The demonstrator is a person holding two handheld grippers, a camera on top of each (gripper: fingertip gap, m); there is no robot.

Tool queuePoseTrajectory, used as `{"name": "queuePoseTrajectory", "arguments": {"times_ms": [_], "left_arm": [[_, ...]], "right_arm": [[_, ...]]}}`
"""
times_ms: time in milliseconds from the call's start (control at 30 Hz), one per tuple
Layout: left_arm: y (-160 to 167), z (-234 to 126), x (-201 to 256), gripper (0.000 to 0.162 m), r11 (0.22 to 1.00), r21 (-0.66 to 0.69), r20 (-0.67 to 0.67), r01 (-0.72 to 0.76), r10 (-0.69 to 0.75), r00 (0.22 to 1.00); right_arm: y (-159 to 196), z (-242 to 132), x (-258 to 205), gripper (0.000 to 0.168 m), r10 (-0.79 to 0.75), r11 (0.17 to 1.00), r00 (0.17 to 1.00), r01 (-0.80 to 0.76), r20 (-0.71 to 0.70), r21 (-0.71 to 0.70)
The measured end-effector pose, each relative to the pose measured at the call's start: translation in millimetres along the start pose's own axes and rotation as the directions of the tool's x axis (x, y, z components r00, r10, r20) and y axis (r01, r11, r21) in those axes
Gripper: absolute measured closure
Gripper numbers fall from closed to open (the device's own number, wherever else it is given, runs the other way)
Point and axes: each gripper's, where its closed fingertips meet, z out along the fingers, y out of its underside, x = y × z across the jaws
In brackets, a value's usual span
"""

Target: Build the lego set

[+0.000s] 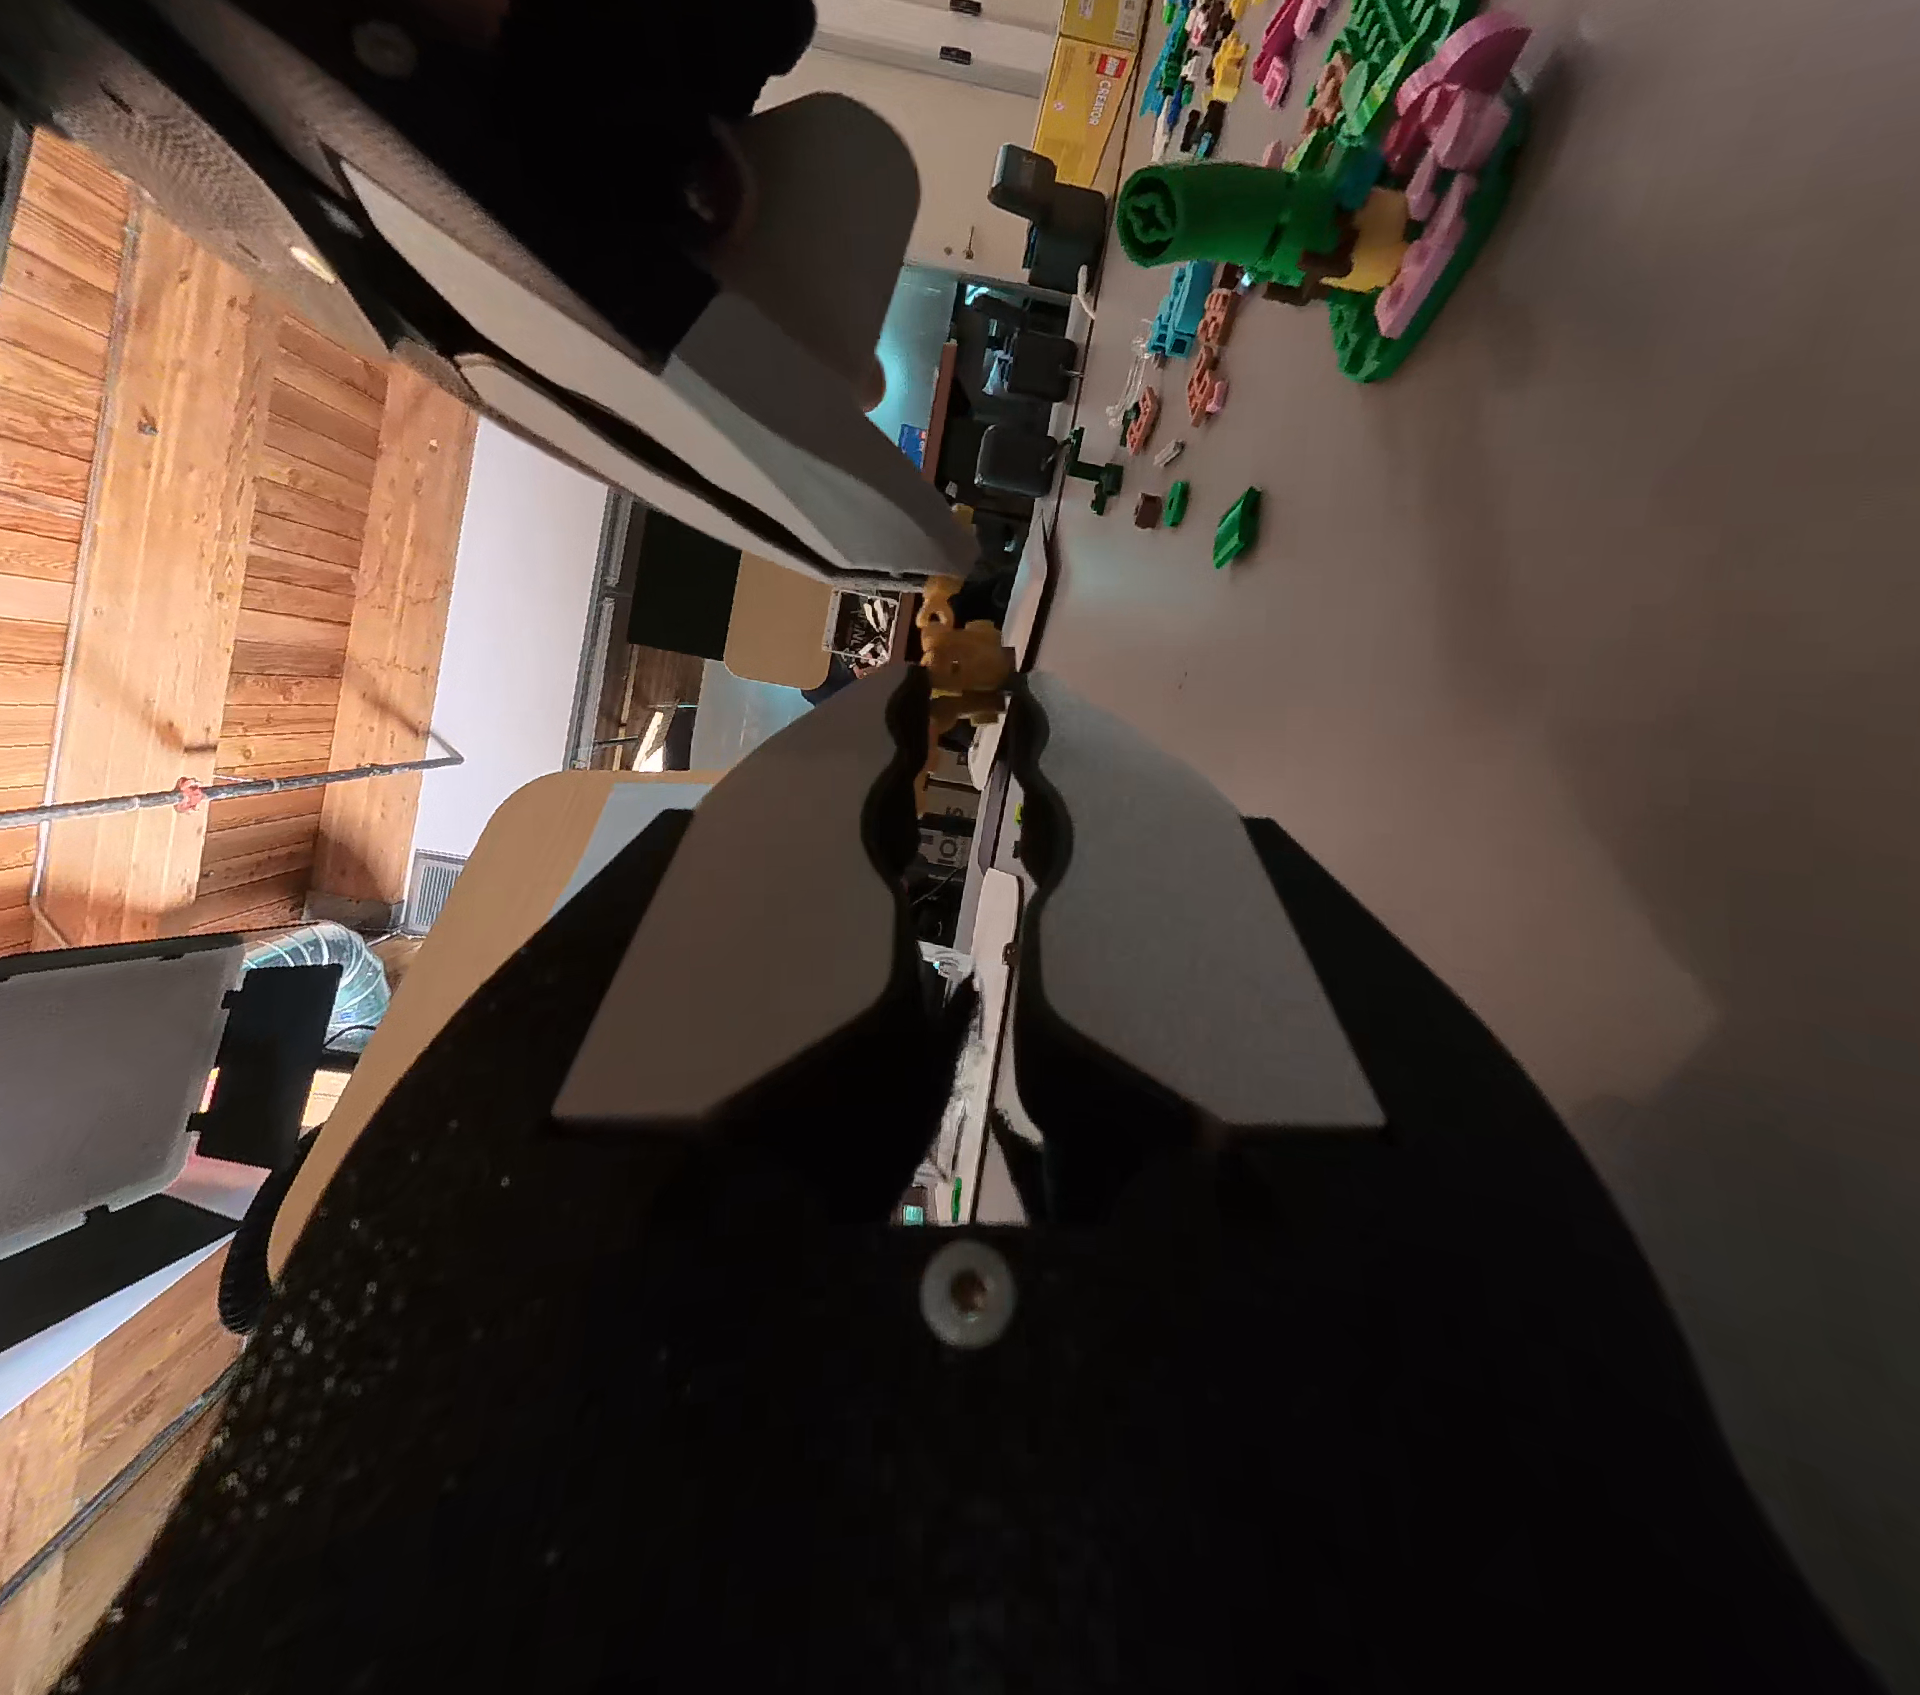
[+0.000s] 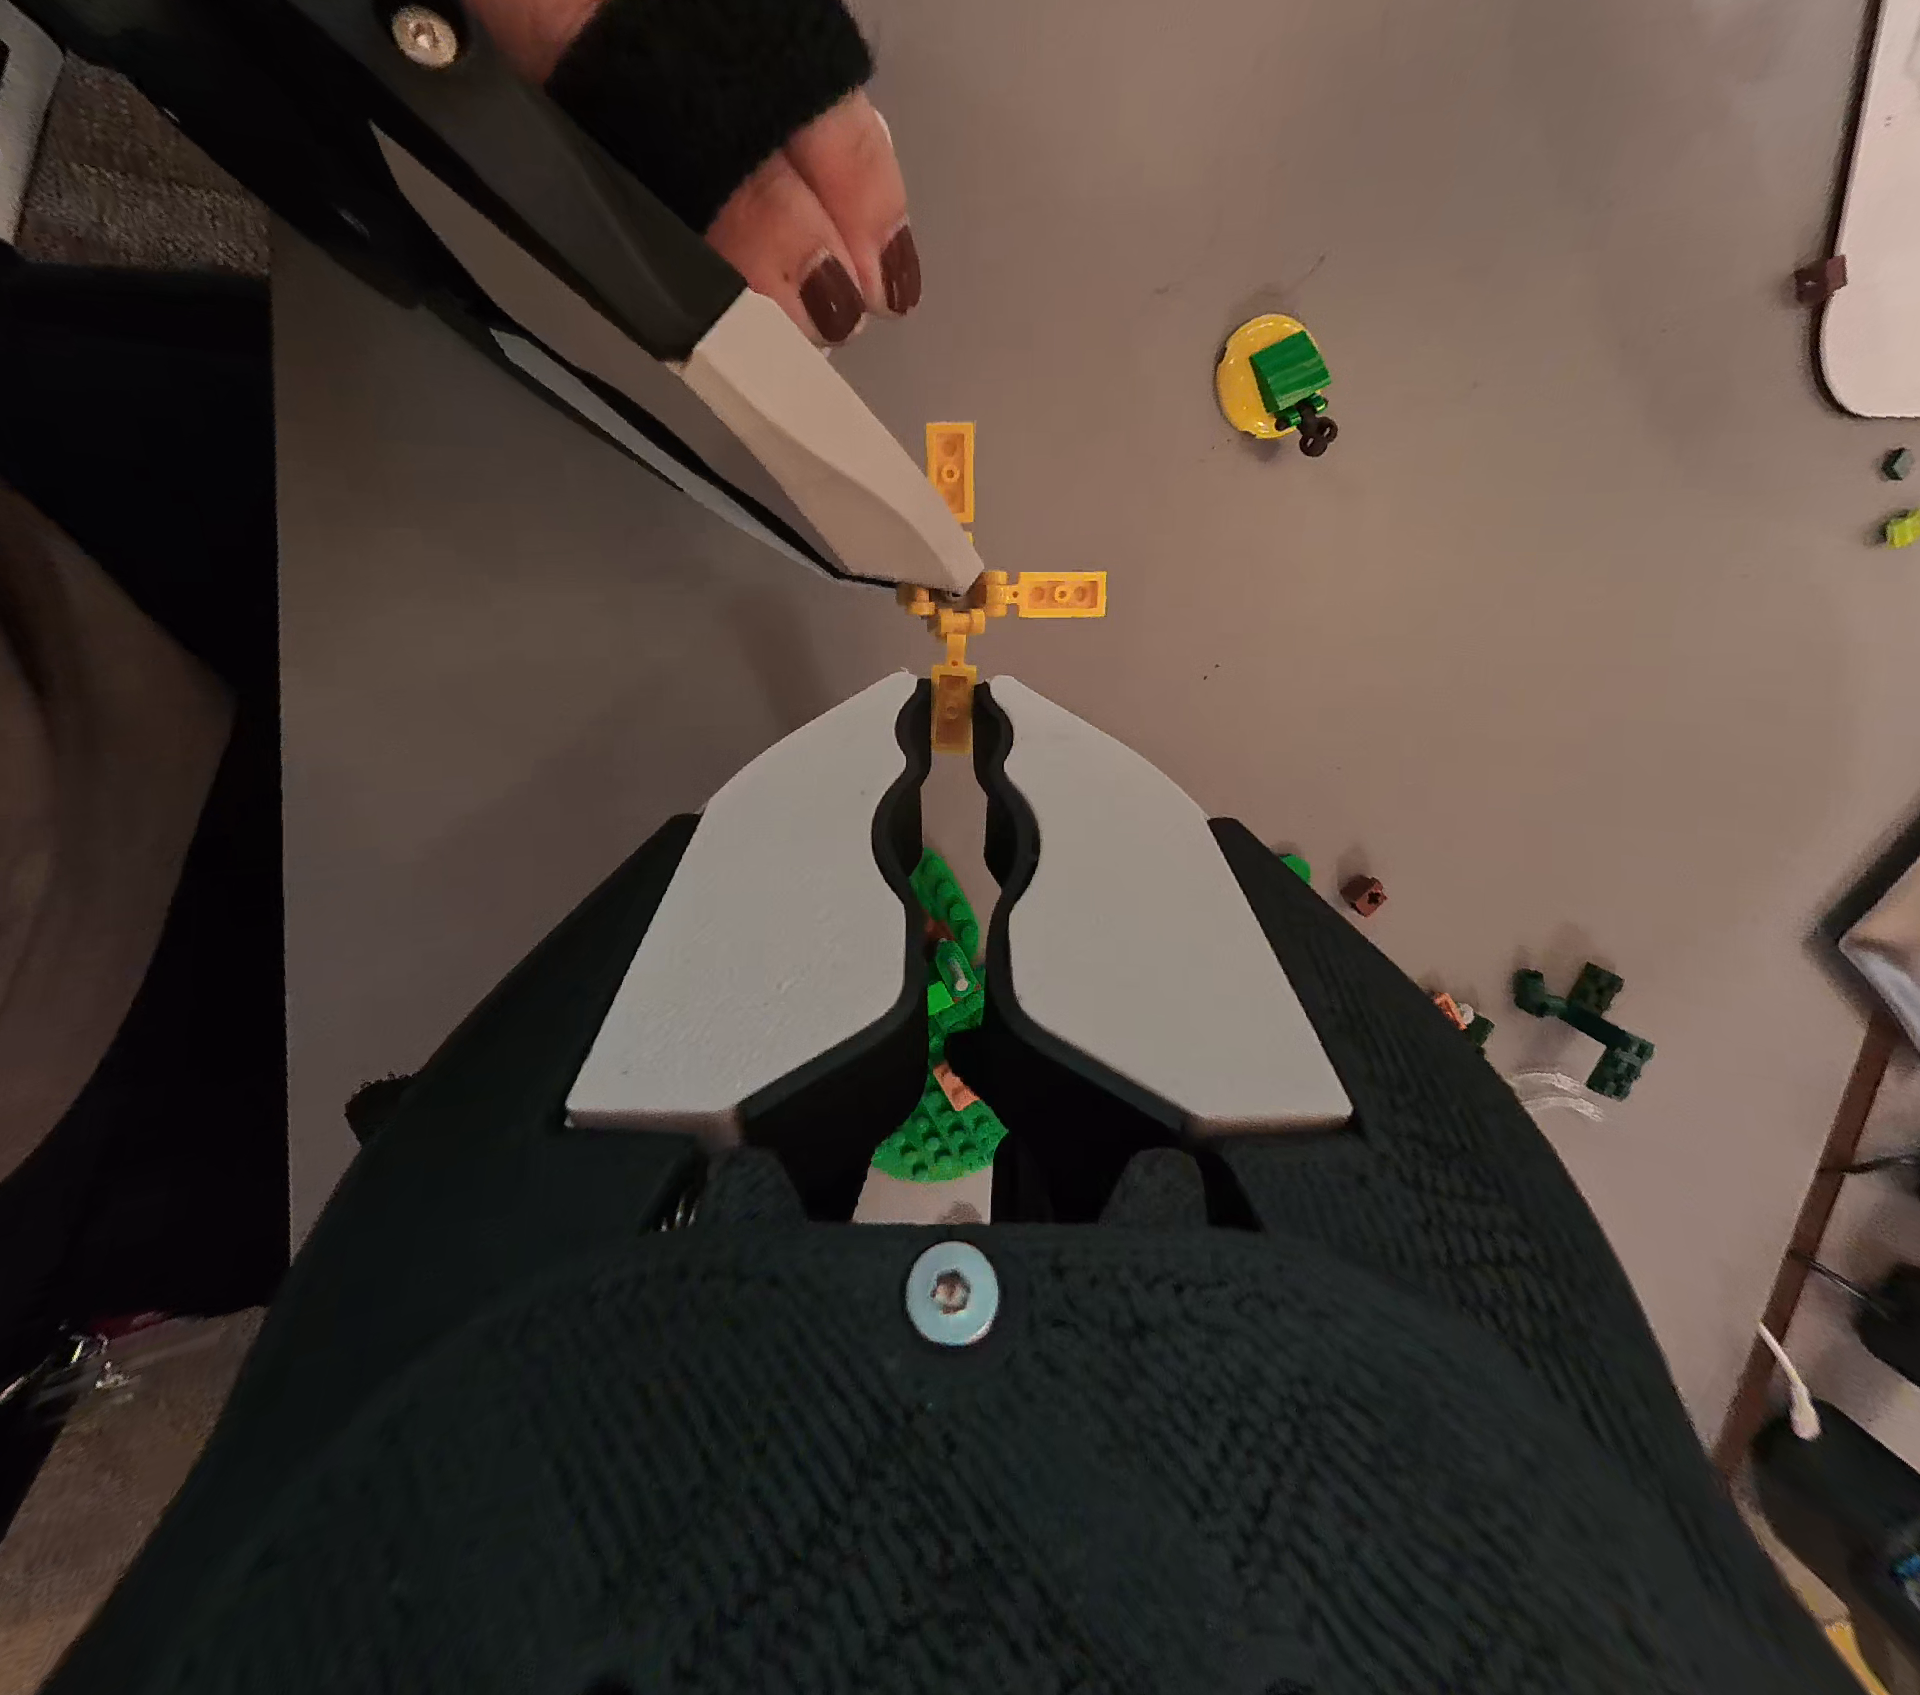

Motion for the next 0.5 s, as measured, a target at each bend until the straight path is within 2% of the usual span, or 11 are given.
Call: {"name": "queuePoseTrajectory", "arguments": {"times_ms": [333,500], "left_arm": [[-6.3,1.0,8.9,0.148,1.0,0.014,-0.048,-0.009,0.01,0.999],[-8.4,0.7,14.7,0.148,1.0,0.025,-0.083,-0.008,0.01,0.997]], "right_arm": [[7.5,2.5,-3.0,0.163,-0.061,0.987,0.995,0.071,0.073,-0.141],[11.3,6.3,-4.4,0.163,-0.139,0.967,0.983,0.161,0.116,-0.199]]}}
